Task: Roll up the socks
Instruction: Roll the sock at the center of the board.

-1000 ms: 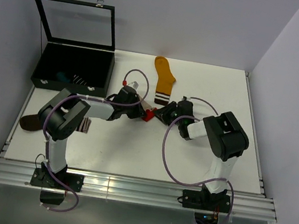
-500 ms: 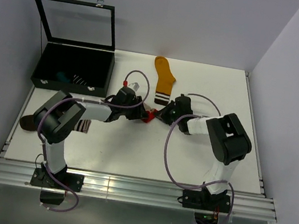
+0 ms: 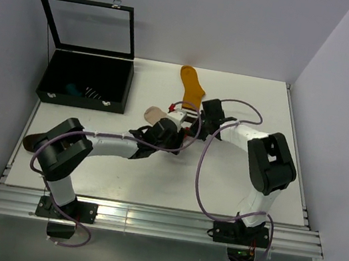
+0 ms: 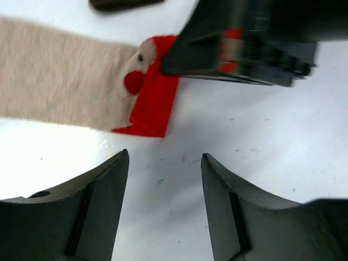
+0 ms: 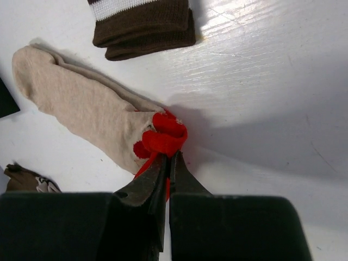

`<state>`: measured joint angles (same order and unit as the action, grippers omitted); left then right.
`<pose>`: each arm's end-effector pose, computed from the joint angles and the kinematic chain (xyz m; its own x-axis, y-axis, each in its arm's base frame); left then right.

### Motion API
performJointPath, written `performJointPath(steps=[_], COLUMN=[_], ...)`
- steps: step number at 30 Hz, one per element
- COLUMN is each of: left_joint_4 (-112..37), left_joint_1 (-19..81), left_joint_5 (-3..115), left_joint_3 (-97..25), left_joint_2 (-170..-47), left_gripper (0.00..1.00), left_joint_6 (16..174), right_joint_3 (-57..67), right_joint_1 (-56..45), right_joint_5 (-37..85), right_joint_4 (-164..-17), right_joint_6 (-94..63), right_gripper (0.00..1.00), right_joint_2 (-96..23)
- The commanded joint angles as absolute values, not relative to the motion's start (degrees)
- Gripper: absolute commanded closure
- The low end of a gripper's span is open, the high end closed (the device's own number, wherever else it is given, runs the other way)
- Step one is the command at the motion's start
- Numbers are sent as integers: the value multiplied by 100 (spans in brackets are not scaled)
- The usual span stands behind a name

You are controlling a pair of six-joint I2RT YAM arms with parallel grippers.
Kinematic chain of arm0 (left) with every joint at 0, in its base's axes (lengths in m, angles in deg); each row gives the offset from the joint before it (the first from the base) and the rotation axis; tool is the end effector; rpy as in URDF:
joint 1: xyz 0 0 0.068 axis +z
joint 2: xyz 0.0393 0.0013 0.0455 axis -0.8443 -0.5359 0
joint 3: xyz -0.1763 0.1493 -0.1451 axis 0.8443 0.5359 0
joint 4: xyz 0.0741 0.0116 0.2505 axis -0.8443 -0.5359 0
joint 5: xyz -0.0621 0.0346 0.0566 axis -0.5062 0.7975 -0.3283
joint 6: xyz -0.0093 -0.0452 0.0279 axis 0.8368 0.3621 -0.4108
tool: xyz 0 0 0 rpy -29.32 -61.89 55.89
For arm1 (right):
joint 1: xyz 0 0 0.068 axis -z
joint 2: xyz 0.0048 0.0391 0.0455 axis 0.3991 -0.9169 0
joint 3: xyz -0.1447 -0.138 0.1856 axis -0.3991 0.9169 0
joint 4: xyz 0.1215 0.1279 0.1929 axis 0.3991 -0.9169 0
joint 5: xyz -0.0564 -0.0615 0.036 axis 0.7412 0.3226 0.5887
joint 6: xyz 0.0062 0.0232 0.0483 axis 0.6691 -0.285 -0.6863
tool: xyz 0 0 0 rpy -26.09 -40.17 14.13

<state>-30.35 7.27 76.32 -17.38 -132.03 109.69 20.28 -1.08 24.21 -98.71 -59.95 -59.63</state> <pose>0.2375 -0.2748 0.1790 -0.6193 0.0720 -0.7818 0.4137 0.8763 -0.2470 0.3344 0.1584 0.1564 -0.8301 0.4730 -0.2954 0.2621 0.7985 0.5420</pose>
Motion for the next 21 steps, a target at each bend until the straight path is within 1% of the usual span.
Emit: performJointPath(steps=[1,3,10,18,21], left_joint_4=[-2270,-2042,-1426,-1135,-1153], left_joint_1=[504,433,178,90,46], left_joint_5=[8329,8373,8751,8593,8769], left_joint_3=[-1682,-1673,-1594,-1682,-1787], left_joint_2=[-13036,-13159,-13476,-13993,-14187], left_gripper=[38,35,33,37,39], left_joint_6=[10115,9965,9455,9314,9261], right_joint_3=[1639,1604,1577,1410,1384], right_joint_1=[-100,-91,-74,14,58], right_joint_5=[2601,2522,2294,1986,1898], right_joint_4=[-10689,-10716,-10769,-10988,-11006], right_joint_6=[-5784,-5801,-5793,-5661,-5635], right_gripper=[100,100,100,100,100], right_joint_2=[-5973,-6026,-6167,-6351,-6395])
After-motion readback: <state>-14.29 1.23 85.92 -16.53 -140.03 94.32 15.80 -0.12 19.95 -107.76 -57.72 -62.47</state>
